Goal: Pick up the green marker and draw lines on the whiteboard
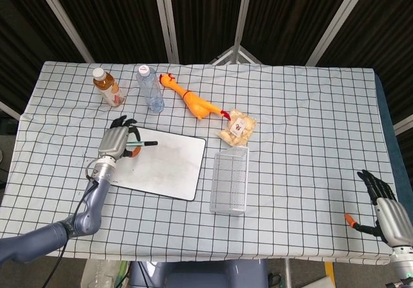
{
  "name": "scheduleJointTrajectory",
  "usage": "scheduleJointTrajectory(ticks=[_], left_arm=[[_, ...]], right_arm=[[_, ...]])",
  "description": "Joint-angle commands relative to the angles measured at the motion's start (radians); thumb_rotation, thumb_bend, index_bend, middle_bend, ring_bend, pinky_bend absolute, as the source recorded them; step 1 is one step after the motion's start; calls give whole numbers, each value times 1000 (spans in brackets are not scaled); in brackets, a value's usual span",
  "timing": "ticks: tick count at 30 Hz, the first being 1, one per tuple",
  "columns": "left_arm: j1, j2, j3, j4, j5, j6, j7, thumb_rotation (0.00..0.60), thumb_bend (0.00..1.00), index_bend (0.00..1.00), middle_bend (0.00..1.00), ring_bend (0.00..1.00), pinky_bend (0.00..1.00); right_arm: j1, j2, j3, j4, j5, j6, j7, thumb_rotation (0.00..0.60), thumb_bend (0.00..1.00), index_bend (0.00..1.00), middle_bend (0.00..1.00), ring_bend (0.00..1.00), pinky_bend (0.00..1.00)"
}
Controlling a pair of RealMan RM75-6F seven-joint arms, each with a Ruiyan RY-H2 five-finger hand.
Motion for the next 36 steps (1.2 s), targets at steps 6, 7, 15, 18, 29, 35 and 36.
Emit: scheduleJointTrajectory(ticks=[6,7,15,18,29,35,36], left_arm=[[68,47,-35,-187,189,-11,-400,600,570,688,194,18,33],[71,44,-33,-187,202,-15,-432,600,569,689,195,20,33],[62,-25,-2,-92,320,-24,-663,600,559,695,197,20,33],[57,-50,8,-63,352,-13,-719,600,556,695,197,20,33],[38,-110,47,31,407,0,-814,600,556,695,200,20,33],[24,-124,55,68,419,-3,-836,600,556,695,200,20,33],[21,-127,57,74,420,-4,-841,600,556,696,200,20,33]], right_arm=[[0,1,0,0,0,1,1,600,268,0,0,0,0],[-1,1,0,0,0,2,1,600,268,0,0,0,0],[1,0,1,2,4,-2,1,600,268,0,0,0,0],[1,0,2,4,6,-2,2,600,268,0,0,0,0],[2,-1,3,3,6,-2,0,600,268,0,0,0,0],[2,-1,3,2,7,-2,0,600,268,0,0,0,0],[2,-1,3,2,8,-3,-1,600,268,0,0,0,0]])
